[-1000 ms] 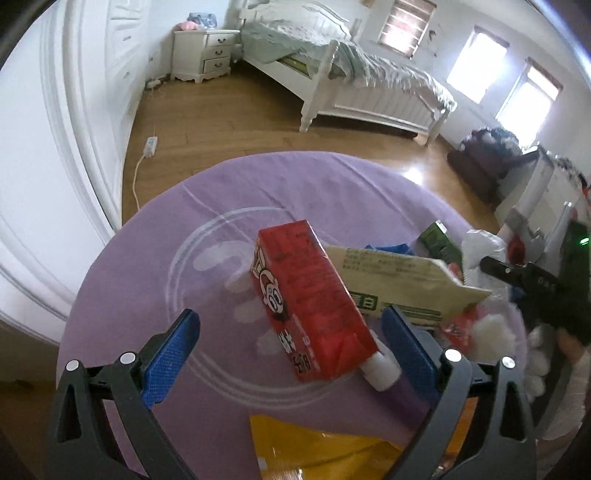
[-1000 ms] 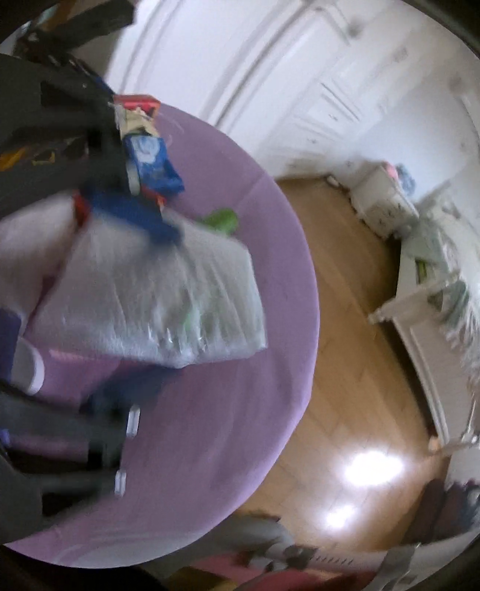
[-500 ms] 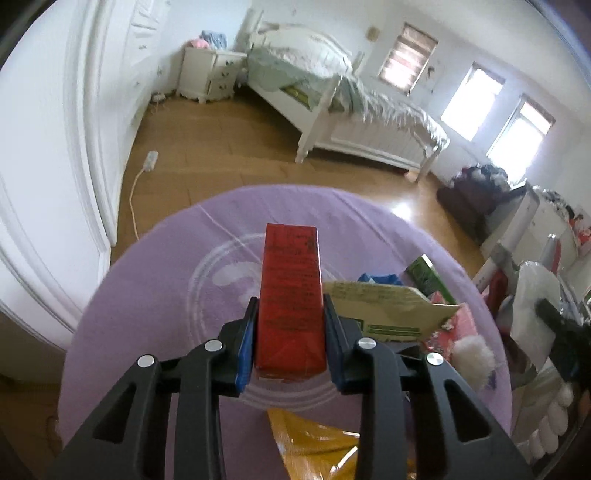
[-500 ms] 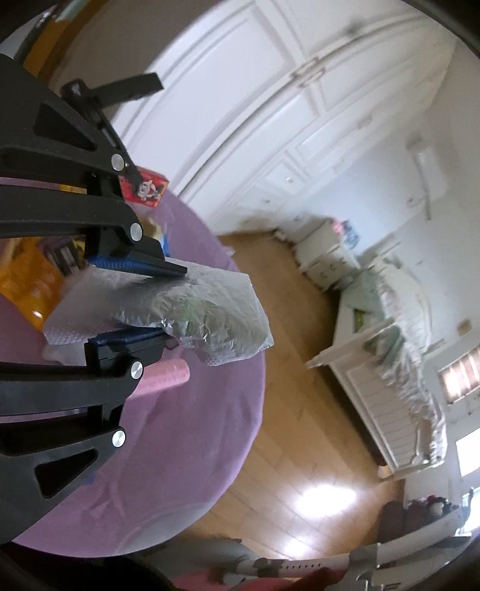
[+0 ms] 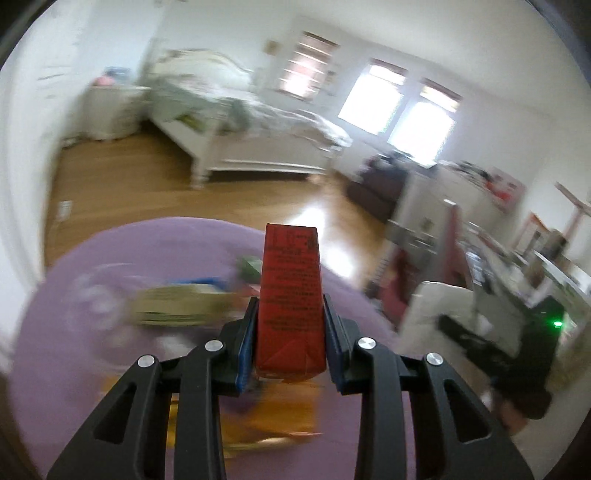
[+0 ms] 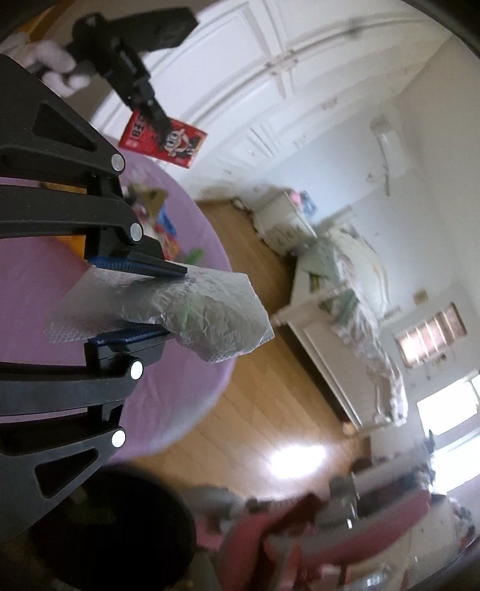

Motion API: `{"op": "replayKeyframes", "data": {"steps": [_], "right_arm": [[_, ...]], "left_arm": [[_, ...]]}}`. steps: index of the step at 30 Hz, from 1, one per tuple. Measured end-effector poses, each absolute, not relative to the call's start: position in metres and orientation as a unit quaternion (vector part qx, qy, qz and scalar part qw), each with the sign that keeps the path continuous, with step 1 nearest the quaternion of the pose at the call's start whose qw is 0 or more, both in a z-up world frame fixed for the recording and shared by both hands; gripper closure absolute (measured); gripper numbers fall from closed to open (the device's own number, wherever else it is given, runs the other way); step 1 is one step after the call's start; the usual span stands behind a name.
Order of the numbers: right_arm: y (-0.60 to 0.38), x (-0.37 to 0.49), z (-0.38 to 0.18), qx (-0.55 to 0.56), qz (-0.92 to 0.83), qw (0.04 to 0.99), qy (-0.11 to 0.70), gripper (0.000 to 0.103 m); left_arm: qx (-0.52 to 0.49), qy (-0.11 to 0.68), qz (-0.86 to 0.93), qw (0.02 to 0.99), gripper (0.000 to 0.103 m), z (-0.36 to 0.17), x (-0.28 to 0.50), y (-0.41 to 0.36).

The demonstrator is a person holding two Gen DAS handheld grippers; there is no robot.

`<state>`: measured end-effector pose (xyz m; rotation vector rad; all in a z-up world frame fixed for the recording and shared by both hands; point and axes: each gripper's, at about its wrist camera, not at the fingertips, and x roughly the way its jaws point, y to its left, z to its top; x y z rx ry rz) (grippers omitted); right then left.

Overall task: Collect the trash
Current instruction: 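Carry the red box and white bag over the bin and open both tools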

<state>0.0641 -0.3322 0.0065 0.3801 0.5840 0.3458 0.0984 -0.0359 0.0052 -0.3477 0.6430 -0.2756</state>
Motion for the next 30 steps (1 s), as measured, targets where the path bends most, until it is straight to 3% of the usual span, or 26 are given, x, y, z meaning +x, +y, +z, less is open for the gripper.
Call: {"op": "replayKeyframes", "data": {"steps": [7,15,29,30], "right_arm": [[-0.423,0.035,0.0,0.174,0.061,0.948,0.258,0.077],[-0.515,0.026,-0.047,0.197,-0.037,0.938,0.283,0.077],[-0.56,0.04,-0.109,0.238,-0.07,0.91,0.333,0.077],[-0.561,0.039,-0.11,0.236,-0.075,0.909,0.335,0.072]], "left_arm": [[-0.121,0.331,-0.265,0.898,0.071,-0.006,0.125,-0.164],[-0.073,0.38,-0.344,0.855,0.071,-0.049,0.141,-0.272],[-0.042,0.448,-0.362,0.817,0.068,-0.101,0.15,-0.342],[-0.039,0.449,-0.361,0.816,0.067,-0.101,0.15,-0.345]]}}
